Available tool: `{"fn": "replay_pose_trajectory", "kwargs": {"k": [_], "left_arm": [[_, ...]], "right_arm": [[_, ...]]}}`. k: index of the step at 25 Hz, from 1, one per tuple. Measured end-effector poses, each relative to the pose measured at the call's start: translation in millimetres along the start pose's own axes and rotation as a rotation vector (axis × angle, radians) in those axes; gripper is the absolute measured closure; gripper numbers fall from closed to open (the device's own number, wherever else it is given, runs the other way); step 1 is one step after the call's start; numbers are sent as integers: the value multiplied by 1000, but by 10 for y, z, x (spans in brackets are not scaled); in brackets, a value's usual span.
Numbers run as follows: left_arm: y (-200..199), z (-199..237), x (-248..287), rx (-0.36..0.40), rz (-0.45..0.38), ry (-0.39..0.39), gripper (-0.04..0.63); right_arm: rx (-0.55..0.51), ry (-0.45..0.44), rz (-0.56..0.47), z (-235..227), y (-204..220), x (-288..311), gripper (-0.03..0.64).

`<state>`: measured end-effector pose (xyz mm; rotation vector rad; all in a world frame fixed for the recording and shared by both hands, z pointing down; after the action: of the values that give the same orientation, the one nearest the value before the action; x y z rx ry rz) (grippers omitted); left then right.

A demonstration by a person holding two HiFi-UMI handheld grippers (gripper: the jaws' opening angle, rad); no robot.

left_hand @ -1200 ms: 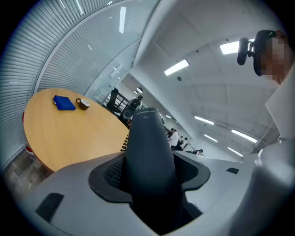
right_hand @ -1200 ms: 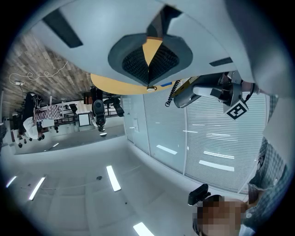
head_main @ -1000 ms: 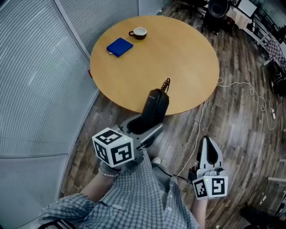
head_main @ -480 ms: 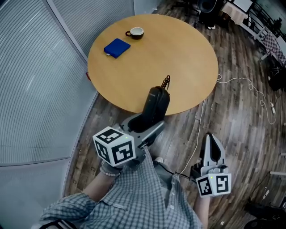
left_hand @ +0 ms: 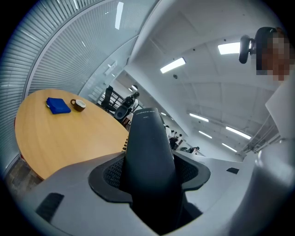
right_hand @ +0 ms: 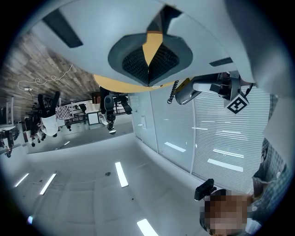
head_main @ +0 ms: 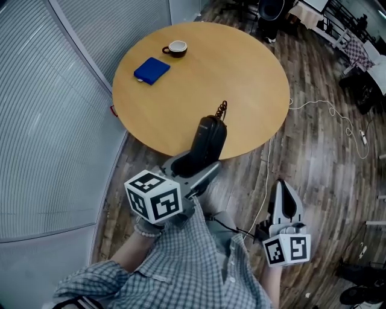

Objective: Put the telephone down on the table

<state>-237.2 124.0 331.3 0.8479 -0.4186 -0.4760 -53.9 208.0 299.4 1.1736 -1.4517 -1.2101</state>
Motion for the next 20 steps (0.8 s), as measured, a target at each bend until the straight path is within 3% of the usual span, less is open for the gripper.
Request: {"fn": "replay_pose_trajectory", "kwargs": {"k": [12, 17, 20], "left_arm": [[104, 191, 118, 24, 5, 6, 318], [-289, 127, 603, 56, 18, -40, 318], [-184, 320, 751, 58, 17, -60, 318]], "right_arm": [[-14, 47, -14, -91, 177, 87, 607], [7, 29, -29, -525, -192, 497, 607], [19, 20, -25, -639, -13, 660, 607]]}}
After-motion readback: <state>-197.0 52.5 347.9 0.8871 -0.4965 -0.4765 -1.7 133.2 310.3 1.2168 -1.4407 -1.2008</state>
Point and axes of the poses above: the fingertips, and each gripper's own axes: x forward along the fingers, z to its left, y out of its underside, the point moved 2 cm from there along -x, backward along the fingers, and after that the axes turned 3 degrees about -z, right-handed, at the moved point
